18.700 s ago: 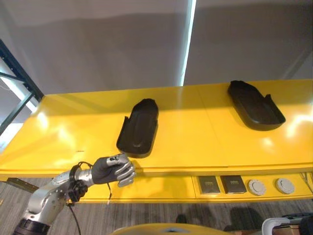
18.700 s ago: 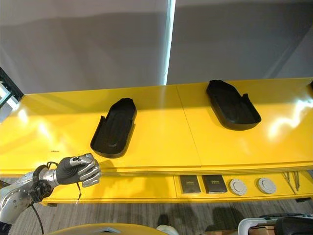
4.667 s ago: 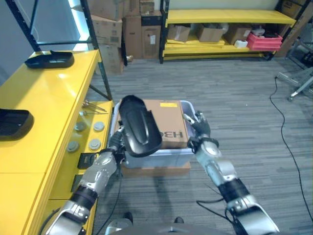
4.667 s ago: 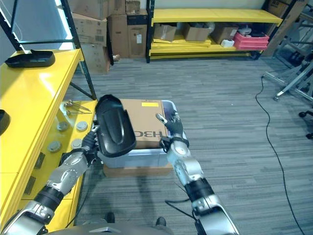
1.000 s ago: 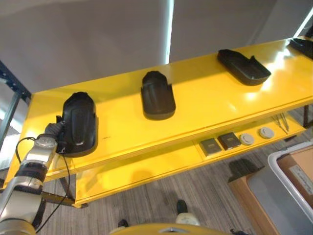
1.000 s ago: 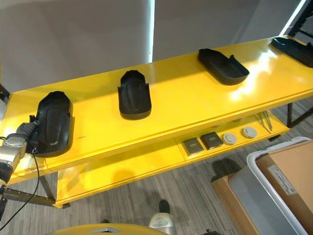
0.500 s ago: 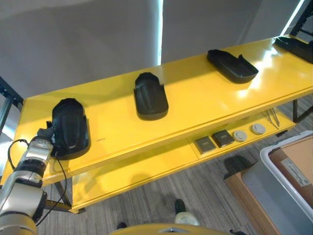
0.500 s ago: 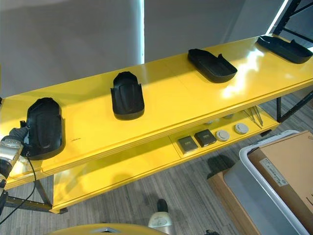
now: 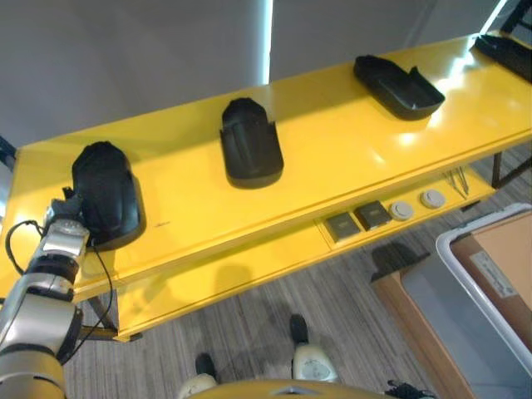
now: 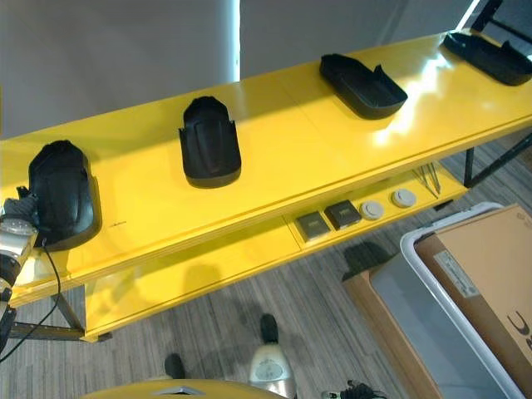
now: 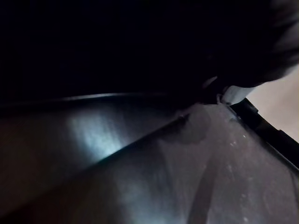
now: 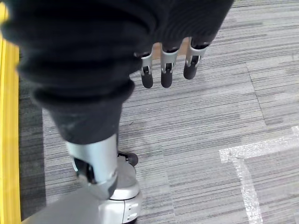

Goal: Move parts from the plastic box to the shelf.

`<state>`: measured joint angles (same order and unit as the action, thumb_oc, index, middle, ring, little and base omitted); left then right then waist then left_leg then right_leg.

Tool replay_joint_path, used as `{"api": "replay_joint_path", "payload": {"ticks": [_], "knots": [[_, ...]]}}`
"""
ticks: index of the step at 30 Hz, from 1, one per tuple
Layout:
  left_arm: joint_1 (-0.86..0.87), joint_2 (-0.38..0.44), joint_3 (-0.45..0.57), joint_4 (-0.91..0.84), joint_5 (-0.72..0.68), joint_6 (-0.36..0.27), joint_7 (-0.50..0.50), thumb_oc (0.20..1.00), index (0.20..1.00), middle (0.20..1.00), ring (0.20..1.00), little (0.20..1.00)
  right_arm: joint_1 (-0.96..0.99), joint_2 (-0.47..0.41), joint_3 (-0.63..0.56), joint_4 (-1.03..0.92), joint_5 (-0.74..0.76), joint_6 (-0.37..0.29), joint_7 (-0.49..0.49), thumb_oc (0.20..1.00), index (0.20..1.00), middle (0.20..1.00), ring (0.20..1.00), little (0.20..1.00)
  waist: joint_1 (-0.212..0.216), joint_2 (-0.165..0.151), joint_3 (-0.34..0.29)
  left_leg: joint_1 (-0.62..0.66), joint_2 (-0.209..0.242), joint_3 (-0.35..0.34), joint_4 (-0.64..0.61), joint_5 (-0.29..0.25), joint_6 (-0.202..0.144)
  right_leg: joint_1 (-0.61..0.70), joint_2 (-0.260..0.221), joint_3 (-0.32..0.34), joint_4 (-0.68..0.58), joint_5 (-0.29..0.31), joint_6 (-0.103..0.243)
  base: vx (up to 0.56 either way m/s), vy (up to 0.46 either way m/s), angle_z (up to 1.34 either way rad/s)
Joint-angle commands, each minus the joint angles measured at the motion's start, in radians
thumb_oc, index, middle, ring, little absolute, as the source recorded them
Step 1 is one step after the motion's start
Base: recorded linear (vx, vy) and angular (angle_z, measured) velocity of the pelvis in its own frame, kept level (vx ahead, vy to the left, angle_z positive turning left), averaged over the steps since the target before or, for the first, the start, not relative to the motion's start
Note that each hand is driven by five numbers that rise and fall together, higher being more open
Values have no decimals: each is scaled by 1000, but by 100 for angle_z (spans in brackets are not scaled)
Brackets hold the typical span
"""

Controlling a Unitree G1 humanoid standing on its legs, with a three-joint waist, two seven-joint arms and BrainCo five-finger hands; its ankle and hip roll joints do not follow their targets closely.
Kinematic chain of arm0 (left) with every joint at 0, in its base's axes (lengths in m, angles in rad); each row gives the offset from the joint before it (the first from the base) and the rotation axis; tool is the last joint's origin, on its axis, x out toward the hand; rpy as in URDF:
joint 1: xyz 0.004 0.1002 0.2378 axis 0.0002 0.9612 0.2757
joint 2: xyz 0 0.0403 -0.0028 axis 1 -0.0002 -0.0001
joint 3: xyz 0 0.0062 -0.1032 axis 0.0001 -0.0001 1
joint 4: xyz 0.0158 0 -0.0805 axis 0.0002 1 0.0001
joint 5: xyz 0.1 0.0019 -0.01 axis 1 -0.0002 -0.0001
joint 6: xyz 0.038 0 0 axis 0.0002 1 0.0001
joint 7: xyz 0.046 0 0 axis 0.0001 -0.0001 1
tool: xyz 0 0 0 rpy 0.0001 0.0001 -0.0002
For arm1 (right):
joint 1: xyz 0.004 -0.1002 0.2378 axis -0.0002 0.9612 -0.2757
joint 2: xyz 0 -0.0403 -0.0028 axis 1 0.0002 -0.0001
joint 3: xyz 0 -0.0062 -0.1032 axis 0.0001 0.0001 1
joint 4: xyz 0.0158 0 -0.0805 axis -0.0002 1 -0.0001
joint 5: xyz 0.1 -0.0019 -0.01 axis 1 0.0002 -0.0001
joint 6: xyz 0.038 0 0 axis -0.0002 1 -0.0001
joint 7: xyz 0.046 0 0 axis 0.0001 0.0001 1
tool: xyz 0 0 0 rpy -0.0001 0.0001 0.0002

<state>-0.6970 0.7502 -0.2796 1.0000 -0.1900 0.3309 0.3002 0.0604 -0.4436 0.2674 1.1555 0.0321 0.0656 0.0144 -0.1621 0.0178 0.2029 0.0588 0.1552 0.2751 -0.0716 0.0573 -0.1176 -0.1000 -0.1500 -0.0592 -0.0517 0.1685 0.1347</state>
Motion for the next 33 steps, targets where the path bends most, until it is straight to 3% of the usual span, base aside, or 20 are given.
{"api": "replay_joint_path", "payload": {"ticks": [1,17,18,19,29,33], "knots": [[-115,56,-11,56,43,-41,46,200,200,200,200,200,-16,-52,39,21,15,-17,10,1000,1000,1000,1000,1000,-16,9,8,-75,45,-34,115,-16,41,32,-23,41,133,-146,20,0,0,0],[-92,71,-3,60,48,2,-4,200,200,200,200,200,11,-41,22,12,-24,-9,9,1000,1000,1000,1000,1000,-19,13,-11,-37,55,-20,102,-12,36,69,-25,36,111,-141,22,6,-5,-3],[-88,74,-2,62,49,0,-20,307,307,307,307,307,12,-40,22,12,-25,-7,9,1000,1000,1000,1000,1000,-18,14,-14,-34,54,-20,101,-13,36,72,-26,35,110,-141,23,0,0,0],[-82,76,1,61,52,-2,-33,1000,1000,1000,1000,1000,12,-37,22,12,-27,-6,9,1000,1000,1000,1000,1000,-16,16,-18,-31,53,-21,101,-13,36,77,-27,33,108,-140,23,0,0,0],[-62,114,15,-1,115,-39,-71,1000,1000,1000,1000,1000,23,-21,12,7,-46,5,2,1000,1000,1000,1000,1000,0,25,-47,6,47,-18,77,-15,36,114,-35,16,84,-136,28,-3,-1,3],[-62,191,31,-133,132,-89,-56,1000,1000,1000,1000,1000,29,-2,-5,15,-50,10,-12,1000,1000,1000,1000,1000,26,31,-67,27,43,-20,59,-15,36,142,-39,-5,59,-127,31,-10,-7,2]]}}
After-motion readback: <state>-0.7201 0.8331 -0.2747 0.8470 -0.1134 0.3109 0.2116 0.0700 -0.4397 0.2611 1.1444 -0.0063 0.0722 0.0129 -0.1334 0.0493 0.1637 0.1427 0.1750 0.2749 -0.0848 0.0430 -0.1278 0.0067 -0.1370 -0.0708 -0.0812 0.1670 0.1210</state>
